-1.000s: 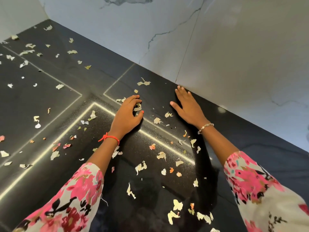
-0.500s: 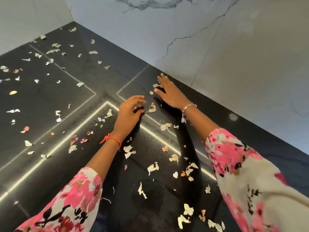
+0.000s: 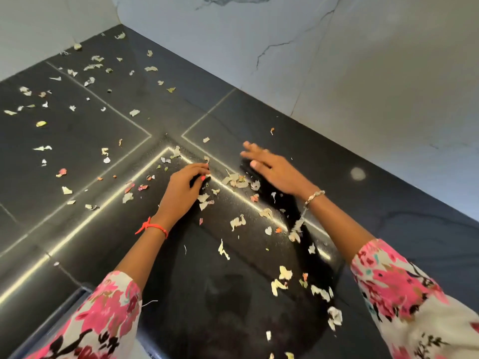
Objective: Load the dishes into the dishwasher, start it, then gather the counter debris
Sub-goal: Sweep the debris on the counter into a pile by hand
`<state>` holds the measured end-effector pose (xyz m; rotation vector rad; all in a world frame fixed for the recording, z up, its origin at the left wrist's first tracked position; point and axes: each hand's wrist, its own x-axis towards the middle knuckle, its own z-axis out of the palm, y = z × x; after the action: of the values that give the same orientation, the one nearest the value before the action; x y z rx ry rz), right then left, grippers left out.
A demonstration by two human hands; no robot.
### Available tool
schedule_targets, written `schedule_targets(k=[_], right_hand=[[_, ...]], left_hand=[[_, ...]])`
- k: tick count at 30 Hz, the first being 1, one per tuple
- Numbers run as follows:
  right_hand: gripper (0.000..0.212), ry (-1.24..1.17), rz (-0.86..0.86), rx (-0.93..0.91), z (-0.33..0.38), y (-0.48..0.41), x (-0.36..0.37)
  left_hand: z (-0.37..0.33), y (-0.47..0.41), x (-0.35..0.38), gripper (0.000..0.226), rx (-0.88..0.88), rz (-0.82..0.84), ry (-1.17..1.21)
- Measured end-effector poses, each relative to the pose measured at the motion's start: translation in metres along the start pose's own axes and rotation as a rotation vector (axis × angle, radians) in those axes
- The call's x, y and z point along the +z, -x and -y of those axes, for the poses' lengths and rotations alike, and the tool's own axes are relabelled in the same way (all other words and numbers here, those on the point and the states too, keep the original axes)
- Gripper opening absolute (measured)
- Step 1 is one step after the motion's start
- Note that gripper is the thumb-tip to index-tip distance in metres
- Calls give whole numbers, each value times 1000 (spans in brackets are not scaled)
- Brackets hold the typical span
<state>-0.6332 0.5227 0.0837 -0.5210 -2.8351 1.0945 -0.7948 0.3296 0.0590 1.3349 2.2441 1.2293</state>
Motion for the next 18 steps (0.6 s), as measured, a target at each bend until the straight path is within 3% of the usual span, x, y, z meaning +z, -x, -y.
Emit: schedule_targets(k=[4, 9, 12, 14, 18], right_hand=[[57, 223, 13, 232, -27, 15, -7], [64, 299, 65, 13, 11, 48, 38], [56, 30, 150, -23, 28, 61, 42], [53, -53, 49, 19, 29, 50, 27], [59, 124, -95, 176, -7, 2, -8]], left_hand=[[-2, 33, 0, 27, -20, 65, -29], [-13, 49, 2, 39, -47, 56, 15], [-16, 50, 2, 42, -71, 23, 8], [-14, 49, 3, 41, -66, 21, -27], [-10, 46, 4, 40, -58, 33, -72]])
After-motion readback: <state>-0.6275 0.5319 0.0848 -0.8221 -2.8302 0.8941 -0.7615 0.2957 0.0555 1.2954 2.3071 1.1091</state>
